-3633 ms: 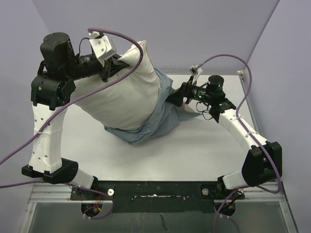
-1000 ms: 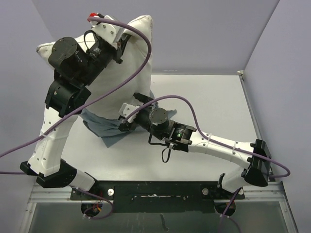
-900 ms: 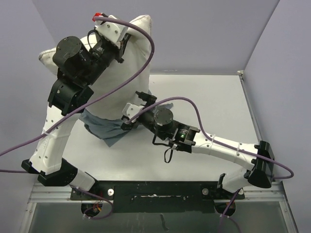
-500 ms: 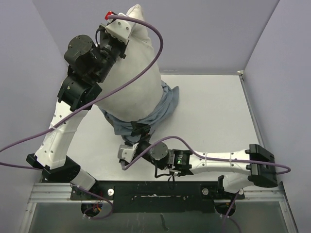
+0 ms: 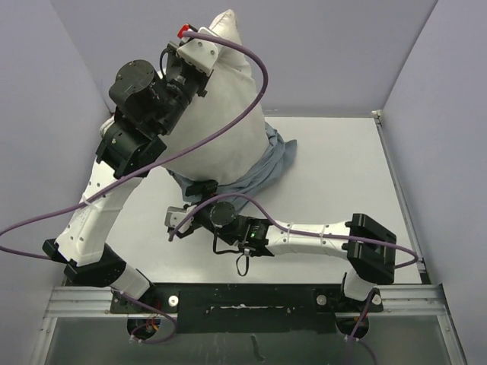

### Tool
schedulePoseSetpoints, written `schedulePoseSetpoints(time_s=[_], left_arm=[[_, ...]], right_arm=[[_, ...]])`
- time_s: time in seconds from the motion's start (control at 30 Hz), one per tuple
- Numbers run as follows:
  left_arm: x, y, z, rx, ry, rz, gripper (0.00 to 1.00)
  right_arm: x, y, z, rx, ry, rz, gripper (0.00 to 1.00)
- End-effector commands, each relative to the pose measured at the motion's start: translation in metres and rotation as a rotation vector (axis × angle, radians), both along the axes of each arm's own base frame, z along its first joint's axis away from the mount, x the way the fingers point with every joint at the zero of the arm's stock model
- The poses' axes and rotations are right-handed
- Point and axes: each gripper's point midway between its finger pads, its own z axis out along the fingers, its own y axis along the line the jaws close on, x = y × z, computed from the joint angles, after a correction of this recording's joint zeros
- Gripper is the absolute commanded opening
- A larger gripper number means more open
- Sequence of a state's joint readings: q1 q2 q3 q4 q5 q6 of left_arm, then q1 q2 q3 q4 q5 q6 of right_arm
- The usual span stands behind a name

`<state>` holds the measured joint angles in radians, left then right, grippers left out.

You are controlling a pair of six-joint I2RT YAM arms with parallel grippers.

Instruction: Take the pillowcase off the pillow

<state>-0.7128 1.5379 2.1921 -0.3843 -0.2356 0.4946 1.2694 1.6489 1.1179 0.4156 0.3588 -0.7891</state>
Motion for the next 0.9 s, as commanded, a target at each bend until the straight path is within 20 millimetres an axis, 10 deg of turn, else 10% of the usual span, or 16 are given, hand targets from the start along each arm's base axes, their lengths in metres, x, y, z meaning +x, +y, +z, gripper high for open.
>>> schedulePoseSetpoints(time_s=[0.0,0.23,0.43,0.87], left_arm=[[-0.036,0.032,0.078,-0.178,-0.221,0.019,0.0],[-0.045,0.032,0.084,-0.19,-0.225,-0.002,0.0],[-0.052,0.037,0.092,-0.198,-0.242,-0.005,0.0],[-0.068,0.048,0.133,-0.23,-0.372,-0.001,0.0]], right_arm=[[0.013,0.013,0.037,0.085,-0.101,-0.042,0.91],[0.042,0.008,0.006,0.032,-0.038,-0.115,0.65],[0.05,-0.003,-0.033,-0.055,-0.028,-0.184,0.02],[0.011,-0.038,-0.163,-0.184,0.289,-0.187,0.0]])
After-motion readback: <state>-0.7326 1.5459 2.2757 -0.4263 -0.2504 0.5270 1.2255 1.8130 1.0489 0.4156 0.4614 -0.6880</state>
